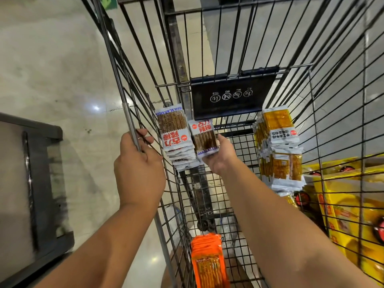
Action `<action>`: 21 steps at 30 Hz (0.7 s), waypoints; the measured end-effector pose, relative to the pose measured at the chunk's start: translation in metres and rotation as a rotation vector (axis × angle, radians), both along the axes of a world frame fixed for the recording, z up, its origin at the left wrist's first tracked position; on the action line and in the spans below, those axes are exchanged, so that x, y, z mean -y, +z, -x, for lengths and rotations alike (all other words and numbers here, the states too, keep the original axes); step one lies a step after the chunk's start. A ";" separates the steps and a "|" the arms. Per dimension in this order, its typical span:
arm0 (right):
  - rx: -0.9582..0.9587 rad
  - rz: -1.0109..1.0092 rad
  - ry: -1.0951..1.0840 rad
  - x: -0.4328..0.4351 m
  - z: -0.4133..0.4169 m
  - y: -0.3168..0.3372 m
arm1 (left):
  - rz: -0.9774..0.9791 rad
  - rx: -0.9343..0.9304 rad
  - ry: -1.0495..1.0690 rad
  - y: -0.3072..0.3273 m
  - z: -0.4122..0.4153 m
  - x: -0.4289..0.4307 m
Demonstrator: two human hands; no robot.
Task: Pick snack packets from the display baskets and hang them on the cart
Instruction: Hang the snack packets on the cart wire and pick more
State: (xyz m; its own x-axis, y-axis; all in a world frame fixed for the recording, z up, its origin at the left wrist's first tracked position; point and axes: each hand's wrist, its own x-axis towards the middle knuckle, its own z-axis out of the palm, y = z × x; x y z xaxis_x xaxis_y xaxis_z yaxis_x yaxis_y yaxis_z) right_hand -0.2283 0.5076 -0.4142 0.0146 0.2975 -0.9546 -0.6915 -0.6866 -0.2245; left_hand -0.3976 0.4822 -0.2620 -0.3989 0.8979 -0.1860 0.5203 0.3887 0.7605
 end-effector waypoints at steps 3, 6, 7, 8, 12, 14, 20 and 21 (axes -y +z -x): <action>-0.041 0.006 0.022 0.005 -0.007 0.001 | -0.003 -0.022 -0.001 0.000 0.000 -0.001; -0.019 0.042 0.058 0.021 -0.017 -0.002 | -0.014 -0.023 -0.003 0.000 0.000 -0.001; 0.009 0.052 0.067 0.026 -0.019 -0.001 | -0.015 -0.023 -0.002 0.000 0.000 0.000; 0.042 0.060 0.078 0.031 -0.021 0.000 | -0.012 -0.022 0.002 -0.001 0.001 0.000; 0.177 0.071 0.216 0.051 -0.027 0.001 | 0.009 -0.038 0.000 -0.005 0.002 0.000; 0.255 0.064 0.312 0.067 -0.029 0.007 | 0.015 -0.042 -0.011 -0.004 0.002 0.001; 0.603 -0.063 0.714 0.116 -0.018 0.087 | 0.093 -0.122 -0.048 0.011 -0.002 -0.004; 0.628 -0.101 0.734 0.125 -0.014 0.107 | 0.115 -0.124 -0.053 0.017 -0.002 -0.002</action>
